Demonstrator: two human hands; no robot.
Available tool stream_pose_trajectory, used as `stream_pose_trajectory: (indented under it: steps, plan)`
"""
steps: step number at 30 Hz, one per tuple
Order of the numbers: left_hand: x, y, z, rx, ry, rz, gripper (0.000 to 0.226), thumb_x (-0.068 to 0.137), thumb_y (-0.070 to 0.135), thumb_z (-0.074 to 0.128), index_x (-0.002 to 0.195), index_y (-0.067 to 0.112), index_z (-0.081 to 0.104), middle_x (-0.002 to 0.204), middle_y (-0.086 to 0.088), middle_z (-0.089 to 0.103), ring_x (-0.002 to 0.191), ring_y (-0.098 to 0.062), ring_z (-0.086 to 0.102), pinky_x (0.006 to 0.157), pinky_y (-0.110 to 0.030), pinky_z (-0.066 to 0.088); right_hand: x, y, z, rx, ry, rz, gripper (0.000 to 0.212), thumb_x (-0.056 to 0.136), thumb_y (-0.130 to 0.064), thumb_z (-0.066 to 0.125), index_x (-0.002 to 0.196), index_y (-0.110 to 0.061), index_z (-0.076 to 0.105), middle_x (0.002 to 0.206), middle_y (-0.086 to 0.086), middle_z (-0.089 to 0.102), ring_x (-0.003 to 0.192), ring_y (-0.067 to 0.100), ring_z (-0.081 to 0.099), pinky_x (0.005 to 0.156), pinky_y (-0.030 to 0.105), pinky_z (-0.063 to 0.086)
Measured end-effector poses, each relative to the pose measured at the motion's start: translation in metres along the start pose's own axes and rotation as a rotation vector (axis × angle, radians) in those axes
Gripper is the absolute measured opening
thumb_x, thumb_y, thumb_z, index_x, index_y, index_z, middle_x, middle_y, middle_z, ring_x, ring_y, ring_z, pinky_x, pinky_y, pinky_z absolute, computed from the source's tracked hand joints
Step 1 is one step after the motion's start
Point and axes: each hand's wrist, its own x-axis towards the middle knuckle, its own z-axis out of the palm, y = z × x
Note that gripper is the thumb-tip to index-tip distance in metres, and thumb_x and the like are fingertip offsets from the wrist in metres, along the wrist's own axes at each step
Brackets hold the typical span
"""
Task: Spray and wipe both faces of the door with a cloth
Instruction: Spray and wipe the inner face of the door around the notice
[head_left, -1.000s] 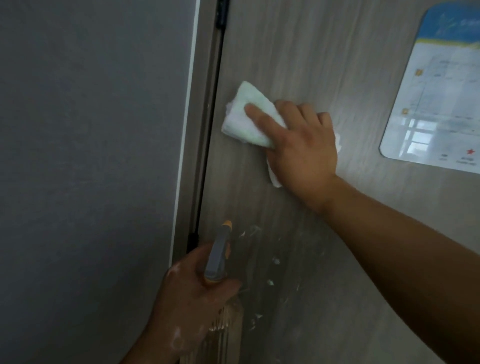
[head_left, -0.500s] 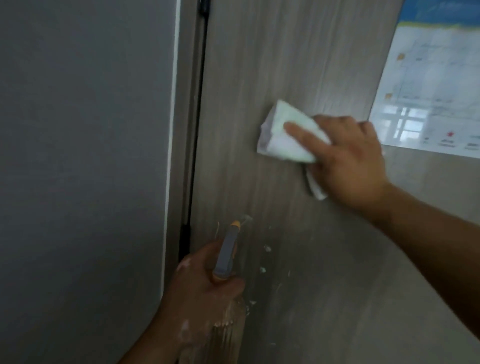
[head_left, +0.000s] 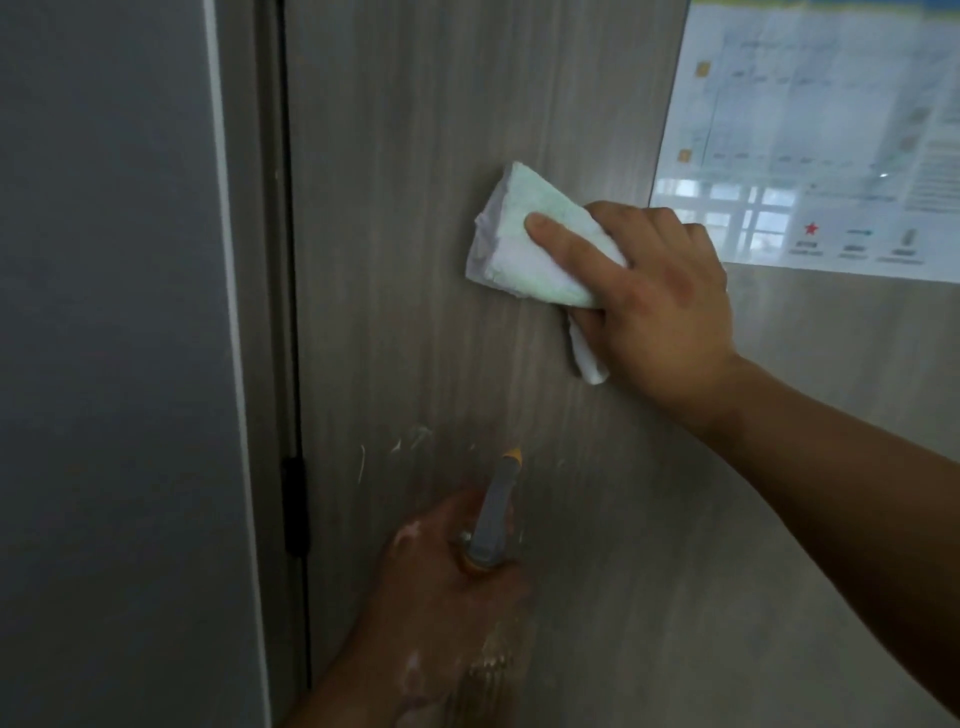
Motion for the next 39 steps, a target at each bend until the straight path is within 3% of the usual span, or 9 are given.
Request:
stream_pose_trajectory:
  steps: [6, 9, 11, 14, 20, 24, 30, 32, 39]
  plan:
    - [-0.004, 0.002, 0.001, -0.021, 0.031, -0.051, 0.043, 0.059, 0.017, 0.074, 0.091, 0.046, 0.074, 0.074, -0.003, 0.074, 0.06, -0.005, 0.062, 0.057, -0.022, 0.052, -0.02, -0.013, 0.0, 0.011, -0.025, 0.076, 0.059, 0.093, -0.025, 0.07, 0.15, -0.031, 0.054, 0.133, 0.015, 0.063, 0.108, 0.037, 0.059, 0.084, 0.044, 0.04]
    - [-0.013, 0.002, -0.01, -0.026, 0.083, -0.105, 0.038, 0.068, 0.005, 0.085, 0.087, 0.036, 0.078, 0.058, 0.011, 0.071, 0.048, 0.003, 0.061, 0.052, -0.016, 0.05, -0.083, -0.041, -0.003, 0.077, -0.12, 0.031, 0.05, 0.1, -0.033, 0.055, 0.15, -0.034, 0.053, 0.136, 0.015, 0.063, 0.112, 0.038, 0.061, 0.084, 0.044, 0.041]
    - [-0.017, -0.002, -0.017, 0.005, 0.097, -0.132, 0.039, 0.064, 0.004, 0.088, 0.086, 0.035, 0.077, 0.06, 0.013, 0.072, 0.052, 0.0, 0.064, 0.06, -0.025, 0.051, -0.133, -0.056, -0.006, 0.113, -0.232, -0.06, 0.046, 0.106, -0.043, 0.042, 0.151, -0.034, 0.051, 0.138, 0.015, 0.063, 0.114, 0.039, 0.063, 0.087, 0.045, 0.043]
    - [-0.022, -0.002, -0.019, 0.056, 0.087, -0.164, 0.043, 0.067, 0.002, 0.087, 0.083, 0.04, 0.074, 0.067, 0.009, 0.074, 0.053, -0.004, 0.066, 0.056, -0.028, 0.055, -0.168, -0.053, -0.007, 0.096, -0.354, -0.223, 0.053, 0.101, -0.042, 0.053, 0.154, -0.034, 0.047, 0.138, 0.014, 0.062, 0.111, 0.036, 0.065, 0.086, 0.045, 0.043]
    - [-0.027, 0.01, -0.006, 0.014, 0.047, -0.089, 0.03, 0.063, 0.007, 0.085, 0.079, 0.032, 0.076, 0.051, 0.018, 0.065, 0.044, 0.007, 0.055, 0.048, -0.009, 0.043, -0.1, 0.01, -0.026, -0.01, -0.151, -0.137, 0.053, 0.099, -0.027, 0.053, 0.152, -0.032, 0.05, 0.136, 0.017, 0.064, 0.109, 0.032, 0.056, 0.081, 0.041, 0.033]
    - [-0.026, 0.007, -0.001, -0.049, -0.006, -0.104, 0.042, 0.073, -0.016, 0.078, 0.089, 0.022, 0.074, 0.046, 0.011, 0.06, 0.04, 0.004, 0.049, 0.043, -0.011, 0.041, -0.056, 0.06, -0.035, -0.034, -0.096, -0.129, 0.051, 0.101, -0.034, 0.062, 0.151, -0.028, 0.053, 0.136, 0.018, 0.063, 0.109, 0.037, 0.058, 0.083, 0.044, 0.038]
    - [-0.031, -0.009, 0.006, -0.045, -0.009, -0.114, 0.04, 0.054, 0.017, 0.075, 0.092, 0.032, 0.076, 0.061, 0.003, 0.067, 0.051, -0.003, 0.055, 0.049, -0.019, 0.047, -0.095, 0.016, -0.022, 0.006, -0.03, 0.085, 0.049, 0.099, -0.034, 0.064, 0.147, -0.025, 0.057, 0.131, 0.019, 0.064, 0.109, 0.038, 0.06, 0.084, 0.044, 0.04]
    - [-0.037, -0.015, 0.008, 0.013, 0.021, -0.103, 0.047, 0.052, 0.025, 0.075, 0.095, 0.044, 0.073, 0.072, 0.002, 0.073, 0.057, -0.002, 0.06, 0.052, -0.019, 0.049, -0.136, -0.013, -0.019, 0.055, -0.104, 0.051, 0.045, 0.103, -0.036, 0.053, 0.147, -0.027, 0.057, 0.132, 0.02, 0.064, 0.108, 0.039, 0.062, 0.084, 0.046, 0.042]
    - [-0.06, -0.028, 0.009, 0.112, 0.041, -0.098, 0.031, 0.059, 0.019, 0.071, 0.086, 0.035, 0.071, 0.077, 0.007, 0.072, 0.061, 0.001, 0.06, 0.053, -0.01, 0.044, -0.195, -0.04, -0.018, 0.082, -0.268, -0.109, 0.046, 0.108, -0.038, 0.036, 0.151, -0.031, 0.051, 0.131, 0.019, 0.066, 0.107, 0.036, 0.062, 0.081, 0.042, 0.039]
